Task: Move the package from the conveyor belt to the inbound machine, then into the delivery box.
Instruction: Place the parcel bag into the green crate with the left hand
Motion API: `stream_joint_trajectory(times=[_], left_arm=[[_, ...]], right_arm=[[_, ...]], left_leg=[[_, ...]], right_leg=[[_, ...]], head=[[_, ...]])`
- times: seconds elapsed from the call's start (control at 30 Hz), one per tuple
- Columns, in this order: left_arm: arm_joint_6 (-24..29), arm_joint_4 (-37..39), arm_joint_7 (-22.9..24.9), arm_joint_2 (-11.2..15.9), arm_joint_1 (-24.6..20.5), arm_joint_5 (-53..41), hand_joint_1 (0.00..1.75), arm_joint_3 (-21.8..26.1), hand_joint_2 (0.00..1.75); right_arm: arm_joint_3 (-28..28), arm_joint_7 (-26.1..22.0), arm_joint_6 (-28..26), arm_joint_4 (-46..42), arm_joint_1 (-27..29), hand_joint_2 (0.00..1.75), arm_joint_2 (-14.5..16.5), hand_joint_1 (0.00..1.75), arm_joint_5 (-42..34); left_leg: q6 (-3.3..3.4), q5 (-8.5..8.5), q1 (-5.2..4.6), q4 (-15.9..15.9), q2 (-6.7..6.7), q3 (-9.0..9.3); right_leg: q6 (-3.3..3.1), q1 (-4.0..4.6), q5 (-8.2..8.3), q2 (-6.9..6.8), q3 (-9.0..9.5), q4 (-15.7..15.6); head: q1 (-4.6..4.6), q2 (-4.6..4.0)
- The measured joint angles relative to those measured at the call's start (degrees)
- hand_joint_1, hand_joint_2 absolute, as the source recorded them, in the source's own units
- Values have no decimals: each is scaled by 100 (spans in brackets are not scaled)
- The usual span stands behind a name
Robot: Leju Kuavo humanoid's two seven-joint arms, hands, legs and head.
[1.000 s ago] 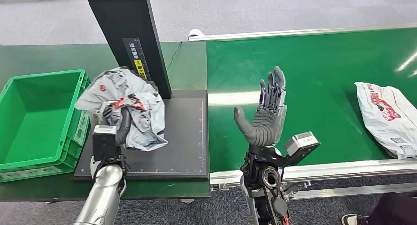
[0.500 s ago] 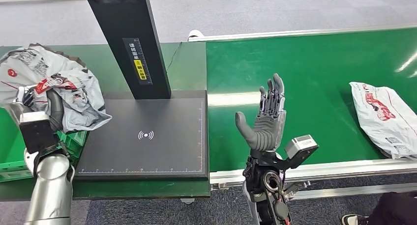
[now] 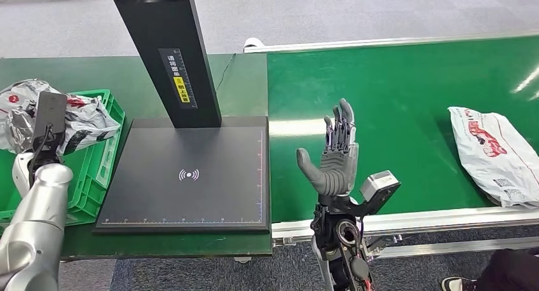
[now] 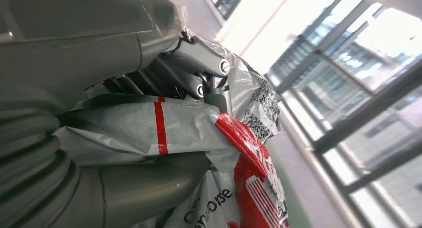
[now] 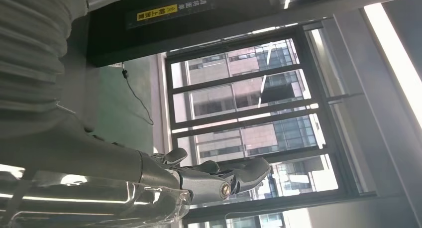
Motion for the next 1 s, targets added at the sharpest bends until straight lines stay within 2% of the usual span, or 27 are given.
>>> stream_joint_trajectory(times=[0.13,0.17,0.27,0.3,0.67,1.0], left_arm=[[-105,358,367,137,-232,-212,175,4,175],[-125,417,432,165,-267,-243,169,4,175],[-195,535,529,240,-322,-292,38,8,175],[-215,556,532,259,-328,-296,0,11,175],[-101,624,346,292,-403,-232,0,466,175],[305,628,59,292,-553,-209,0,1051,175]], right_arm=[[-28,0,45,82,-32,175,1,0,15],[-33,0,58,100,-39,175,1,0,16],[-52,0,73,143,-53,175,1,0,17],[-58,0,73,150,-55,175,0,0,19],[-159,0,82,162,-20,175,0,0,74],[-184,0,82,174,-14,175,1,0,102]], left_leg=[[0,0,0,0,-1,-5],[0,-1,0,0,0,-5],[0,-1,-1,1,0,-6],[0,-1,-1,1,0,-6],[0,-1,-1,1,0,-7],[0,-1,0,1,0,-7]], right_leg=[[0,0,0,0,-4,0],[0,0,0,0,-5,-1],[0,0,0,0,-7,-1],[0,0,0,0,-8,-1],[0,0,0,0,-9,-1],[0,0,0,0,-9,-1]], head=[[1,0],[1,0],[1,-1],[1,0],[1,0],[1,0]])
